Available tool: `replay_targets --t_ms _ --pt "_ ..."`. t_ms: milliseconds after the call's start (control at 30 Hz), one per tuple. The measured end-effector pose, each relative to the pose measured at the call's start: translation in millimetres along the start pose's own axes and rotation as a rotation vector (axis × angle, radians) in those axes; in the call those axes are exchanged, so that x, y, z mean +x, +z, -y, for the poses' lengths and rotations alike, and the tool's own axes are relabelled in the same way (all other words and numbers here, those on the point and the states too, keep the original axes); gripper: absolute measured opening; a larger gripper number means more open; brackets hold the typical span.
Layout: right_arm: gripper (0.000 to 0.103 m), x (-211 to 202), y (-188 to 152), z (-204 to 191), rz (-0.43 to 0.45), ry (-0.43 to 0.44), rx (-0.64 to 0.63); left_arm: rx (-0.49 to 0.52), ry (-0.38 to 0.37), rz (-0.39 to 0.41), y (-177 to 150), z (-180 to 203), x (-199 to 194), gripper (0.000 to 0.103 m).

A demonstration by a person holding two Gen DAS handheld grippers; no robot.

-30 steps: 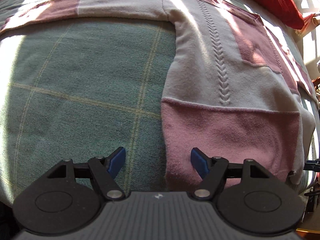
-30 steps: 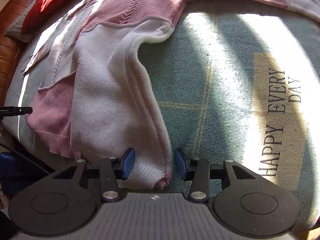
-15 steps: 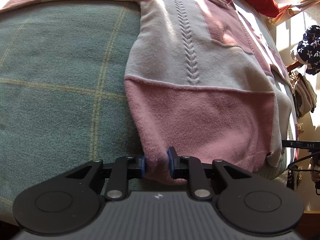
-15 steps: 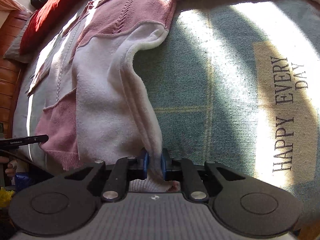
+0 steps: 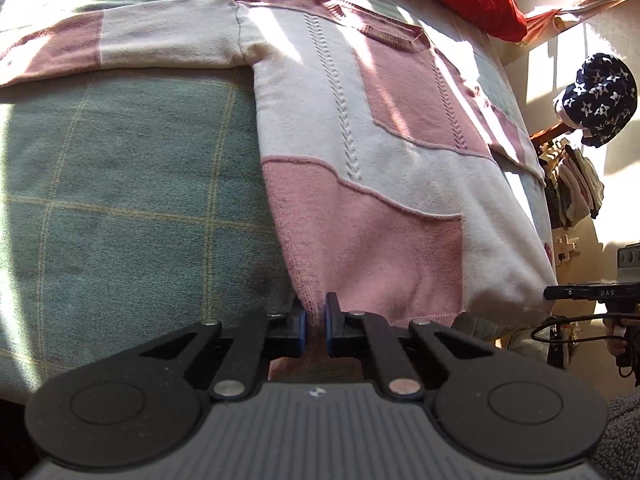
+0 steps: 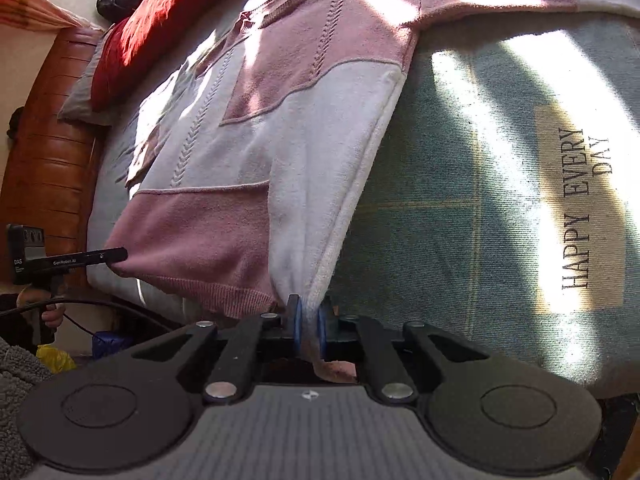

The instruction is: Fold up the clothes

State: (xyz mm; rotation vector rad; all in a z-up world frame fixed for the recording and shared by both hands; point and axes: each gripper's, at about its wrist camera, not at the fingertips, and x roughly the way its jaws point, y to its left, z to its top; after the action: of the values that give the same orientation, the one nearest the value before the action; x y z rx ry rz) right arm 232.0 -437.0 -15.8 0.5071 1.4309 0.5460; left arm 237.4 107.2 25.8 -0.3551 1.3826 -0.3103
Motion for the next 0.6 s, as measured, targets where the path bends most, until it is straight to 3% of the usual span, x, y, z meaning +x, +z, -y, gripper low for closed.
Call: replay_targets --t_ms 100,300,400,467,600 --pt "0.009 4.1 -2.1 4.9 -0.043 -0.054 -0.010 0.013 0.028 -0.027 -7.7 -7.0 3.4 0.006" --pt "0.012 33.8 -1.7 35.5 -0.128 -0.179 0.009 0.027 0.023 -0.118 -16.1 -24.2 49.9 0.008" --pt "0.027 42.0 0.1 40.6 -0.101 -0.269 -0.008 0.095 0.108 -0.117 -15.2 -24.6 65.1 0.023" --pt "0.041 44.1 2.9 44.2 -0.082 -0.249 0.000 0.096 0.134 -0.110 -15.0 -30.2 68.1 0.041" --pt "0.048 48.3 8.4 51.4 -0.042 -0.209 0.016 0.082 0.118 -0.063 -15.5 -40.8 70.8 0.056"
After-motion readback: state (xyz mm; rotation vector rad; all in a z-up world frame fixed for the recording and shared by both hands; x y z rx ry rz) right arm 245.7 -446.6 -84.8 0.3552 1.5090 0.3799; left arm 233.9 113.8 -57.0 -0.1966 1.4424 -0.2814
